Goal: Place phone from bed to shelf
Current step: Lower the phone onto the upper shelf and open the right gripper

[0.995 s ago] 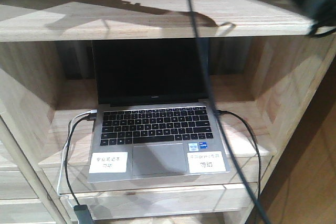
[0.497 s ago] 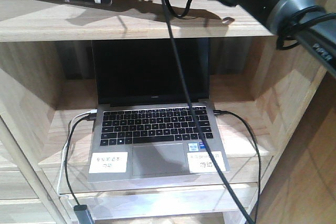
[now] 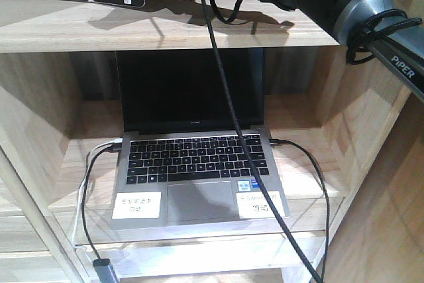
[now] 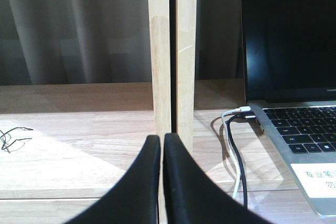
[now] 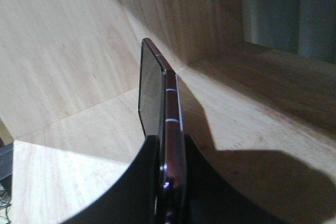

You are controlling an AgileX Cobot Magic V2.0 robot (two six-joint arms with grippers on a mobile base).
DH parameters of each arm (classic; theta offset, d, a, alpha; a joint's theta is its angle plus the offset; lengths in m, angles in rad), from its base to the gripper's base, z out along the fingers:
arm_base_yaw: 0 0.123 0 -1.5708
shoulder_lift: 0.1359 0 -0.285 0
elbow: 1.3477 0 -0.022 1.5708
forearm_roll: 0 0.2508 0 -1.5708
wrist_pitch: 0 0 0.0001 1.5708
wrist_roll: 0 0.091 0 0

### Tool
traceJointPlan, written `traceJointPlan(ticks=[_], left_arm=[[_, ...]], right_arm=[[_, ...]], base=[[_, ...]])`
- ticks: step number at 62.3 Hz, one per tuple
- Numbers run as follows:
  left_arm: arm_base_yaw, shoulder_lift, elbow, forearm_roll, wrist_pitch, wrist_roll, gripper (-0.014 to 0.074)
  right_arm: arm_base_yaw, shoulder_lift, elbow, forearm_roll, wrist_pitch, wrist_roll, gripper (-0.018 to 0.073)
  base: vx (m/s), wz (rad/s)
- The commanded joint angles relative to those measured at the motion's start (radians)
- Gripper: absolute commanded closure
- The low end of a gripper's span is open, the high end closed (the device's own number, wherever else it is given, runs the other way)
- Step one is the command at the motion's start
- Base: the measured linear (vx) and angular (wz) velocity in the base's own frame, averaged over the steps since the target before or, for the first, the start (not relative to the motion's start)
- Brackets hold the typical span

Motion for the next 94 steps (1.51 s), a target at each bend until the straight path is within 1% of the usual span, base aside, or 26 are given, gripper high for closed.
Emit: traceJointPlan(ticks=[1, 5, 9, 16, 21, 26, 28, 33, 51, 60, 69, 80, 82, 84, 94], left_arm=[[0.001, -0.007, 0.006, -0.009, -0.074, 0.000, 0.0595], [0.001, -0.007, 0.006, -0.009, -0.074, 0.000, 0.0595], [0.001, -0.007, 0.006, -0.009, -0.074, 0.000, 0.0595], [0.001, -0.007, 0.006, -0.009, -0.074, 0.000, 0.0595], [0.001, -0.007, 0.006, -0.009, -0.074, 0.000, 0.0595], [0.001, -0.007, 0.006, -0.009, -0.074, 0.000, 0.0595], [0.001, -0.007, 0.006, -0.009, -0.074, 0.000, 0.0595], [0.001, -0.007, 0.006, -0.009, -0.074, 0.000, 0.0595], [0.001, -0.007, 0.006, -0.009, -0.074, 0.000, 0.0595], [0.001, -0.007, 0.006, -0.009, -0.074, 0.000, 0.0595], [0.001, -0.007, 0.006, -0.009, -0.074, 0.000, 0.0595], [0.001, -0.007, 0.006, -0.009, -0.074, 0.000, 0.0595], [0.001, -0.007, 0.006, -0.009, -0.074, 0.000, 0.0595], [0.001, -0.007, 0.006, -0.009, -0.074, 0.000, 0.0595], [0.001, -0.007, 0.006, -0.009, -0.074, 0.000, 0.0595]], right_arm=[[-0.004, -0.055, -0.035, 0.025, -0.052, -0.007, 0.0456], [-0.004, -0.055, -0.035, 0.024, -0.060, -0.007, 0.0396], [-0.004, -0.055, -0.035, 0.024, -0.071, -0.007, 0.0310], [-0.004, -0.055, -0.035, 0.024, -0.094, -0.007, 0.0132], [-0.004, -0.055, -0.035, 0.024, -0.120, -0.007, -0.0019], [-0.004, -0.055, -0.035, 0.024, -0.131, -0.007, -0.0138], [-0.004, -0.055, -0.035, 0.024, -0.133, -0.007, -0.0172], [-0.004, -0.055, -0.035, 0.023, -0.133, -0.007, -0.0169], [-0.004, -0.067, -0.035, 0.021, -0.133, -0.007, -0.0133], [-0.004, -0.087, -0.035, 0.021, -0.131, 0.005, -0.0055], [-0.004, -0.111, -0.035, 0.019, -0.129, 0.023, 0.0119], [-0.004, -0.135, -0.035, 0.019, -0.118, 0.026, 0.0445], [-0.004, -0.137, -0.035, 0.019, -0.117, 0.032, 0.0529], [-0.004, -0.141, -0.035, 0.019, -0.117, 0.035, 0.0577], [-0.005, -0.159, -0.035, 0.018, -0.121, 0.058, 0.0565]], base=[[0.00, 0.00], [0.00, 0.00], [0.00, 0.00], [0.00, 0.00], [0.00, 0.00], [0.00, 0.00], [0.00, 0.00], [0.00, 0.00], [0.00, 0.00], [0.00, 0.00], [0.00, 0.00], [0.00, 0.00], [0.00, 0.00], [0.00, 0.00], [0.00, 0.00]])
